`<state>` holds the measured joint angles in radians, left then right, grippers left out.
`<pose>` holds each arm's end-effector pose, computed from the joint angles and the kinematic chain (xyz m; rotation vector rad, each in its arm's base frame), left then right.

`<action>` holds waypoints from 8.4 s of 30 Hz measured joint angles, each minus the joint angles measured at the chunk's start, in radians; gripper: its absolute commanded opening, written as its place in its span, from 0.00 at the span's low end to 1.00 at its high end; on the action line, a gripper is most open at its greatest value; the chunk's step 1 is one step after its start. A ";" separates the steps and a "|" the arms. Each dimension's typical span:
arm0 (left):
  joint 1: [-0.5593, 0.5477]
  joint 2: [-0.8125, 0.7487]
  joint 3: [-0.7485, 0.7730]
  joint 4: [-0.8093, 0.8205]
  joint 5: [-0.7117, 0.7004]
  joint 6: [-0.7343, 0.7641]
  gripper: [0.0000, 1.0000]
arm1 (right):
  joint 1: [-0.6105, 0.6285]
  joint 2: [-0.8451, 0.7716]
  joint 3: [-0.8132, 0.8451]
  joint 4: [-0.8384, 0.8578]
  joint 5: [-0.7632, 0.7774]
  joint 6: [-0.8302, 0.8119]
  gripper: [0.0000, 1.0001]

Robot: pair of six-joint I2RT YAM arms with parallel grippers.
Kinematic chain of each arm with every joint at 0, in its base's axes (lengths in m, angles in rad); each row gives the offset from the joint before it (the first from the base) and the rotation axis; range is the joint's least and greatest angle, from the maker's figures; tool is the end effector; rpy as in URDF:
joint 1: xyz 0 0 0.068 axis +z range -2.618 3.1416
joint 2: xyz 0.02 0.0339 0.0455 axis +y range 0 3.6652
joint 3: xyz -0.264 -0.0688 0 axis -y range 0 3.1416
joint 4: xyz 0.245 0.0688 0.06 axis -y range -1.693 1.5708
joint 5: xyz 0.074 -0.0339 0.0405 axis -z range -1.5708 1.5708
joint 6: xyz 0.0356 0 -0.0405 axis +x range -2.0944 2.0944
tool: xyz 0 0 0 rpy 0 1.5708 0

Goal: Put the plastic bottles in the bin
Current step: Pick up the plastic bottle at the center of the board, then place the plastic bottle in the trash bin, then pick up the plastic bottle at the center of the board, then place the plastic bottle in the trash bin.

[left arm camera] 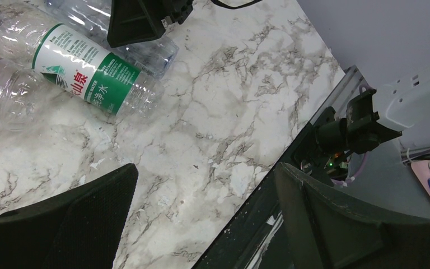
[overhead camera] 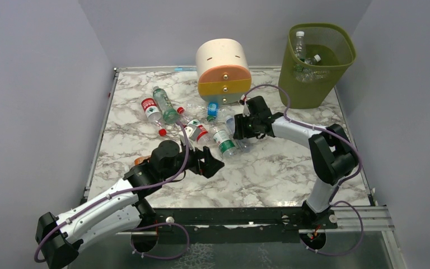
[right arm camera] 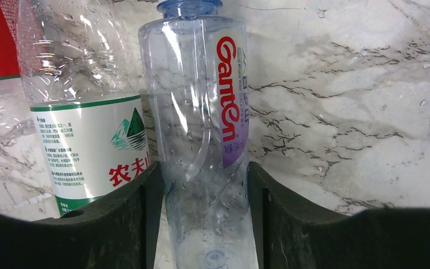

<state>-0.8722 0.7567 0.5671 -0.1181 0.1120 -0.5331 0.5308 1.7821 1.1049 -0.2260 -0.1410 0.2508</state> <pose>0.1154 -0.1436 0.2744 0.4223 1.9763 -1.0409 0.3179 0.1924 0.1791 -0.4146 2.4976 0.4996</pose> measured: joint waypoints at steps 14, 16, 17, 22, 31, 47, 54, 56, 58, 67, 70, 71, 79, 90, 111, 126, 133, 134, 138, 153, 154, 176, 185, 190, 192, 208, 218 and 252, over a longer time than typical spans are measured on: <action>0.000 -0.024 0.000 0.000 -0.001 -0.005 0.99 | 0.000 -0.145 0.061 -0.068 -0.004 0.021 0.44; 0.000 -0.032 0.000 0.000 -0.002 -0.005 0.99 | 0.000 -0.171 0.079 -0.071 -0.005 0.028 0.44; 0.000 -0.036 0.000 0.000 -0.002 -0.005 0.99 | 0.000 -0.182 0.089 -0.077 -0.005 0.029 0.44; 0.000 -0.046 0.000 0.000 -0.008 -0.005 0.99 | 0.000 -0.209 0.164 -0.118 -0.005 0.036 0.44; 0.000 -0.040 0.000 0.000 -0.008 -0.005 0.99 | -0.003 -0.210 0.319 -0.199 0.010 0.035 0.44; 0.000 -0.016 0.000 0.019 -0.008 -0.009 0.99 | -0.349 -0.129 0.757 -0.240 -0.011 0.042 0.44; 0.000 -0.001 0.000 0.026 -0.008 -0.024 0.99 | -0.494 -0.072 0.868 -0.214 -0.041 0.100 0.43; 0.000 -0.002 0.001 0.026 -0.008 -0.028 0.99 | -0.528 -0.045 0.896 -0.205 -0.053 0.116 0.43; 0.000 -0.001 0.003 0.026 -0.008 -0.029 0.99 | -0.567 -0.006 0.935 -0.194 -0.068 0.134 0.43; 0.000 0.024 0.024 0.027 -0.008 -0.029 0.99 | -0.706 0.124 1.004 -0.183 -0.115 0.191 0.43; 0.000 0.044 0.027 0.028 -0.007 -0.029 0.99 | -0.734 0.164 1.049 -0.184 -0.132 0.205 0.47; 0.000 0.052 0.028 0.030 -0.007 -0.029 0.99 | -0.739 0.176 1.067 -0.186 -0.135 0.206 0.55; 0.000 0.079 0.042 0.031 -0.006 -0.029 0.99 | -0.754 0.197 1.101 -0.188 -0.138 0.225 0.95; 0.000 0.051 0.060 0.010 -0.006 -0.028 0.99 | -0.745 0.073 0.936 -0.173 -0.215 0.248 0.96; 0.000 -0.056 0.093 -0.071 -0.034 -0.023 0.99 | -0.101 -0.286 0.292 -0.115 -0.212 0.086 0.85; 0.000 -0.109 0.078 -0.080 -0.047 -0.024 0.99 | 0.098 -0.297 -0.095 -0.105 -0.031 0.043 0.88; 0.000 -0.142 0.038 -0.112 -0.097 -0.032 0.99 | 0.106 -0.202 -0.094 -0.044 -0.009 0.035 0.89; 0.000 -0.135 0.038 -0.114 -0.105 -0.032 0.99 | 0.109 -0.185 -0.092 -0.042 -0.009 0.035 0.89; 0.000 -0.076 0.042 -0.119 -0.144 -0.021 0.99 | 0.122 -0.130 -0.079 -0.029 -0.009 0.035 0.90; 0.314 0.135 0.082 -0.097 -0.045 0.040 0.99 | 0.167 -0.049 -0.023 0.001 -0.009 0.035 0.90; 0.348 0.139 0.081 -0.089 -0.017 0.040 0.99 | 0.169 -0.047 -0.023 0.001 -0.009 0.035 0.90; 0.480 -0.006 -0.129 -0.010 0.207 -0.066 0.99 | 0.184 -0.003 -0.026 0.001 -0.002 0.010 0.58; 0.480 -0.012 -0.129 -0.010 0.214 -0.073 0.99 | 0.184 -0.116 -0.048 -0.036 0.005 0.010 0.53; 0.480 -0.012 -0.129 -0.010 0.214 -0.073 0.99 | 0.184 -0.190 -0.050 -0.064 0.016 0.010 0.53; 0.480 -0.012 -0.129 -0.010 0.214 -0.073 0.99 | 0.184 -0.214 -0.050 -0.076 0.022 0.011 0.53; 0.480 -0.009 -0.129 -0.010 0.219 -0.072 0.99 | 0.183 -0.313 0.165 -0.227 0.105 0.009 0.54; 0.480 -0.013 -0.129 -0.011 0.228 -0.073 0.99 | 0.051 -0.337 0.383 -0.274 0.152 -0.041 0.54; 0.480 0.000 -0.123 -0.014 0.264 -0.087 0.99 | -0.627 0.190 1.166 -0.300 -0.007 0.097 0.54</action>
<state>-0.3920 0.7563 0.4438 -0.1326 0.3763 -0.6201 -0.0959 1.9724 2.2707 -0.5259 -0.1478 0.3477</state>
